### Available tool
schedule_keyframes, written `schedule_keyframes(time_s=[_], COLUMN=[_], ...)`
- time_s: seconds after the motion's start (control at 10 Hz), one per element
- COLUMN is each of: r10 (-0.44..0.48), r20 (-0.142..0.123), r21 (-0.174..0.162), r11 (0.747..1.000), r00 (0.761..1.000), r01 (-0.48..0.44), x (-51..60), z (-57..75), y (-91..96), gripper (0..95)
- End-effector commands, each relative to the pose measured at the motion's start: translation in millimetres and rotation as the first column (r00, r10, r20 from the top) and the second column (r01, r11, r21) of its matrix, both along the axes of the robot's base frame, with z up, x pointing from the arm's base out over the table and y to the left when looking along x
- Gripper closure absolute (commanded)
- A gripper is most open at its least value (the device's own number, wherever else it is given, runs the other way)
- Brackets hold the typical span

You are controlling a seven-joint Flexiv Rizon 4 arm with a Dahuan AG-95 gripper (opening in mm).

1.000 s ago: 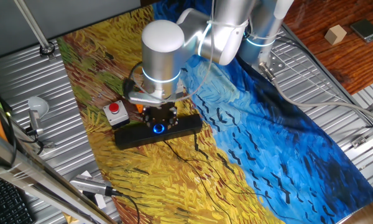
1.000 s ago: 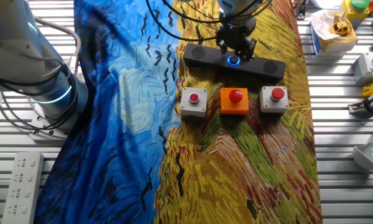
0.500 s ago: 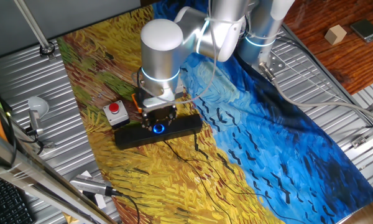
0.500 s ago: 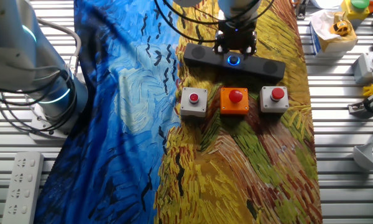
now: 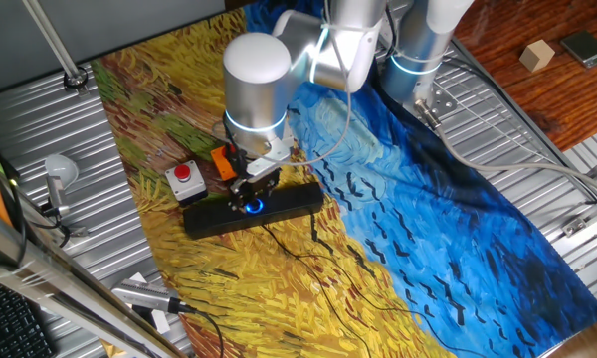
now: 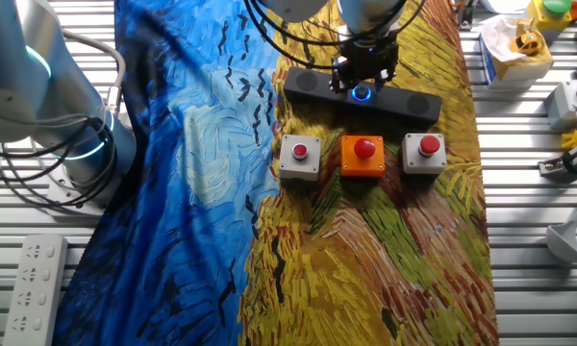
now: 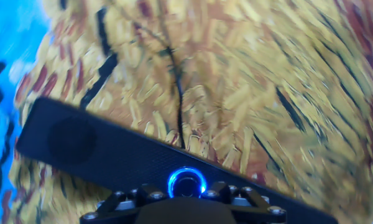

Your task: Turn the knob to increase the volume of the speaker

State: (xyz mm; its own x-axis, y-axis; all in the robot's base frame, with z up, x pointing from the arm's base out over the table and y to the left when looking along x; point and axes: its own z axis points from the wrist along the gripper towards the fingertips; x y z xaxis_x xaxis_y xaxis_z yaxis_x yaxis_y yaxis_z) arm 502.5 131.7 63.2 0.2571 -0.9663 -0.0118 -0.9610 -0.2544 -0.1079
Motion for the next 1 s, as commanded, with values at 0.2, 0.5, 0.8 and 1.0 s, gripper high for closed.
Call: schedule_keyframes(time_s=[0.2,0.5,0.8,1.0], r10=[-0.016,-0.131,-0.338,-0.466], r20=[-0.001,0.001,0.003,0.003], r21=[-0.001,-0.021,-0.012,-0.012], r11=[1.000,0.991,0.941,0.885], r00=[1.000,0.991,0.941,0.885], r01=[0.016,0.131,0.338,0.466], x=[0.2,0.2,0.9,1.1], z=[-2.2,-2.4,-2.2,-2.1], y=[-1.1,-1.0,-0.9,-1.0], gripper=[57.0,95.0,95.0,95.0])
